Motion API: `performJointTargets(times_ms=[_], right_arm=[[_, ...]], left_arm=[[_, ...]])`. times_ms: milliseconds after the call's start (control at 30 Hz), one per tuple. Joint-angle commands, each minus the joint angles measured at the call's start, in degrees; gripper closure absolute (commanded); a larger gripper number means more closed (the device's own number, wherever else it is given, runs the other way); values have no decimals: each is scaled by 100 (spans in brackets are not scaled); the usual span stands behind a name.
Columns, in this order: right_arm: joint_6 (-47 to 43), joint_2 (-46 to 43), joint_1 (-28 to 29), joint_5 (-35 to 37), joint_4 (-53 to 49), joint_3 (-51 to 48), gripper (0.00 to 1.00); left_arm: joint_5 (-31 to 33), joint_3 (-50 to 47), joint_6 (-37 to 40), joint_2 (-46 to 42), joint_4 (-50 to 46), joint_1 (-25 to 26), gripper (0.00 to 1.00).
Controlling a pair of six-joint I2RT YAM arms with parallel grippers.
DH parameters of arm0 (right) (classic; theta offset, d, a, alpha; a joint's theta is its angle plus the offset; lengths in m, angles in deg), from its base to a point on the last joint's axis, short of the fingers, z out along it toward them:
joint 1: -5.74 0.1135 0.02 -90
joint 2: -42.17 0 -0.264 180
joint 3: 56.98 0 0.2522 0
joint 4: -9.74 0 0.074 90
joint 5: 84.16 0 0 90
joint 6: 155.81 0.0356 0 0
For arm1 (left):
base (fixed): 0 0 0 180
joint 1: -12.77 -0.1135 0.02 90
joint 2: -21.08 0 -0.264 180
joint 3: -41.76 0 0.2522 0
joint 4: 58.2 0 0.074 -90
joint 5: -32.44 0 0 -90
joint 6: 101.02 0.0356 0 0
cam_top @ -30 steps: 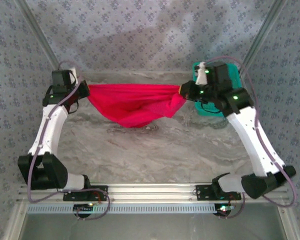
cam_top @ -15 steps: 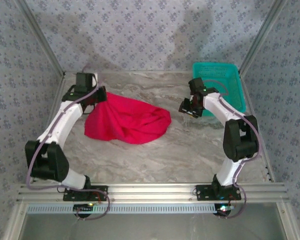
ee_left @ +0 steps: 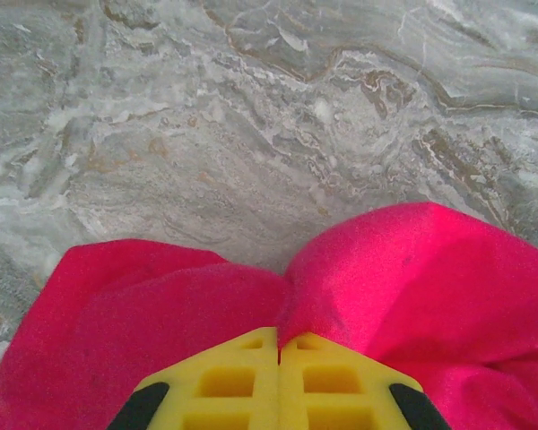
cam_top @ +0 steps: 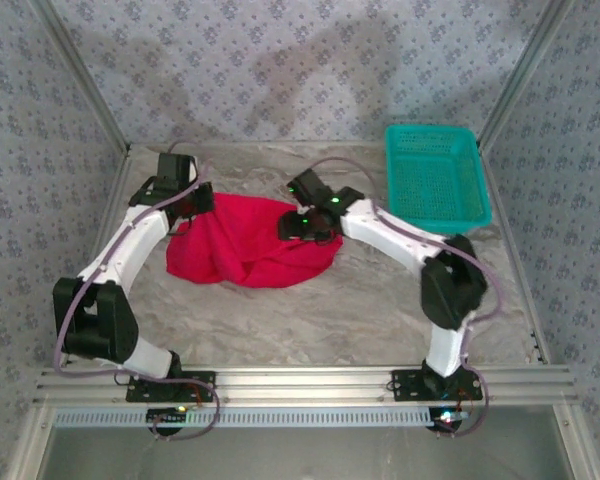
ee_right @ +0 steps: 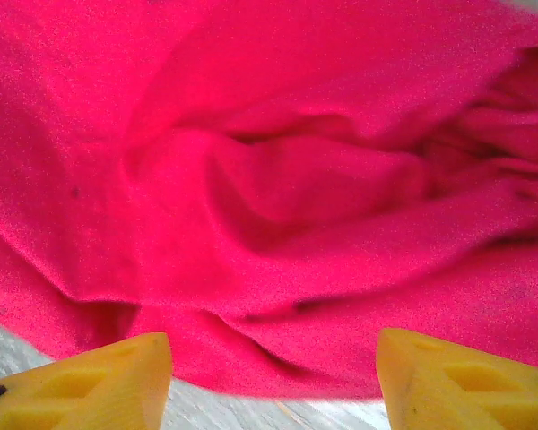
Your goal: Fold the inside-out t-shirt
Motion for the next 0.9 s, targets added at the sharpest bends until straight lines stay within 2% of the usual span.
performJointTargets(times_ms=[0,100,167,200,333,433,600,767,867], right_arm=[[246,911,122,-196,-410,789,36],[404,1458,146,-370,-661,1288,36],[486,1579,135,-413,-694,1457,40],[487,1577,121,-397,-717,1519,46],[281,1300,40,-159,-1093,1819,100],[174,676,11,178,-1509,2059,100],[-366,-517,-58,162,-2083,2543,100],[-185,-1805,-432,-648,-1945,2348,100],[80,-2470,-908,-1315,-1514,1894,100]], left_arm=[[140,-130,91,-352,-108,-35,100],[155,-245,101,-523,-119,-74,100],[155,-316,112,-627,-125,-120,100],[154,-343,116,-665,-134,-154,100],[84,-307,159,-779,-202,-291,100],[71,-115,233,-843,-337,-363,100],[80,355,355,-1087,-645,-374,100],[178,657,467,-1641,-761,-379,100],[112,779,475,-1905,-700,-371,100]])
